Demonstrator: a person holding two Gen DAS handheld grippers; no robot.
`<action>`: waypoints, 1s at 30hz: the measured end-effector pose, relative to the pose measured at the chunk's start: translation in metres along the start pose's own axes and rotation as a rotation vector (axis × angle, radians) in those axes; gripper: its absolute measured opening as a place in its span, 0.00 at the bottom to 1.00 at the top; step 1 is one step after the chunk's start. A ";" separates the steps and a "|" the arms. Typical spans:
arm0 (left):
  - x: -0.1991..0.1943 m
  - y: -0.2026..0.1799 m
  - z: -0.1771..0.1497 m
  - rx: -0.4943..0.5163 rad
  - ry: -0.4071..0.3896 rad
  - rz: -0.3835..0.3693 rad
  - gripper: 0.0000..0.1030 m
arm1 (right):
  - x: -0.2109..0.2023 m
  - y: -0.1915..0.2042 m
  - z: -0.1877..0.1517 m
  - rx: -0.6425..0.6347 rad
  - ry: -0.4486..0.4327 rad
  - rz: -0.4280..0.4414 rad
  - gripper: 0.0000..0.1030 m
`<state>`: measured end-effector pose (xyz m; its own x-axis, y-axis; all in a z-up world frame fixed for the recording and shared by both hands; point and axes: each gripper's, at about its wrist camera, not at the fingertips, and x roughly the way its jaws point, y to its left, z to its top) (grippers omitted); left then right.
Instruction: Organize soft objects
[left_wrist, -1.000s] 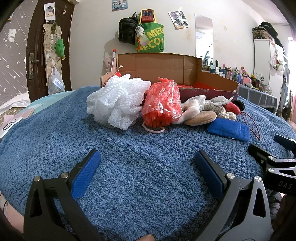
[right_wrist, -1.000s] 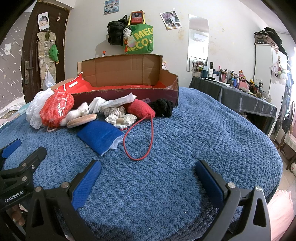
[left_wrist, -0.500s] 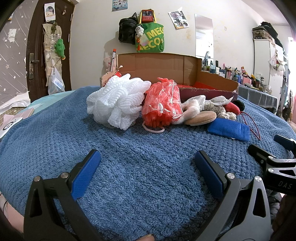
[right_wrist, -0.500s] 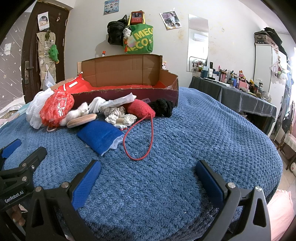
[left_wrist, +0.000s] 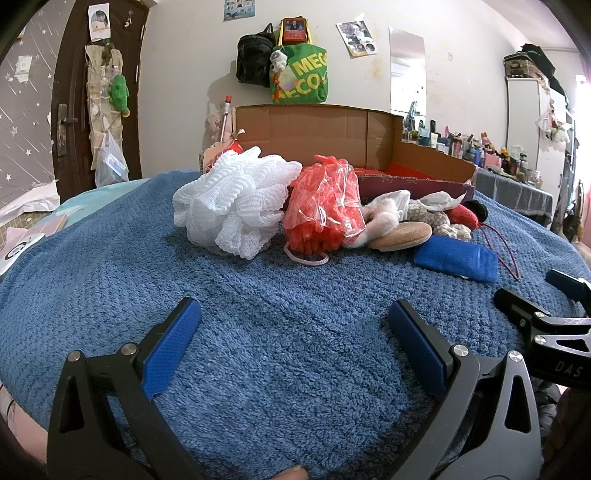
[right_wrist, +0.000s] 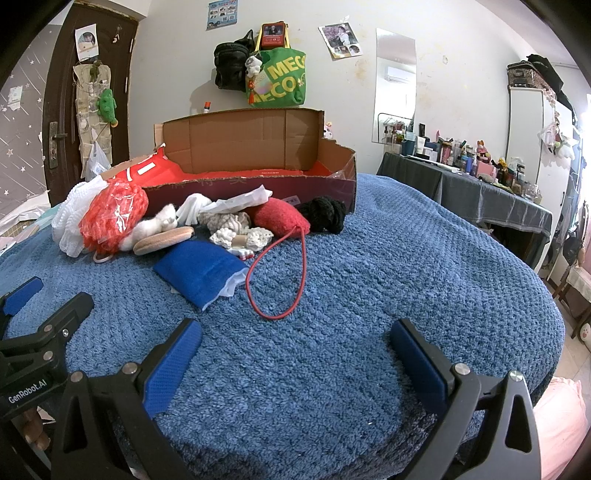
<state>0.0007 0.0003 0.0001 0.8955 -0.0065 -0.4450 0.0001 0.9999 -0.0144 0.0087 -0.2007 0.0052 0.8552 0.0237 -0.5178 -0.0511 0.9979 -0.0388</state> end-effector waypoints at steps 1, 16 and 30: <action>0.000 0.000 0.000 0.000 0.002 -0.001 1.00 | 0.000 0.000 0.000 0.001 0.000 0.001 1.00; 0.003 0.011 0.034 -0.013 0.009 -0.004 1.00 | 0.000 -0.001 0.029 0.018 -0.011 0.028 1.00; 0.014 0.048 0.089 -0.034 0.024 0.008 1.00 | 0.021 -0.023 0.084 0.057 0.014 0.024 1.00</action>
<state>0.0523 0.0496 0.0726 0.8842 0.0005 -0.4670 -0.0223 0.9989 -0.0411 0.0710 -0.2186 0.0674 0.8465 0.0470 -0.5303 -0.0413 0.9989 0.0225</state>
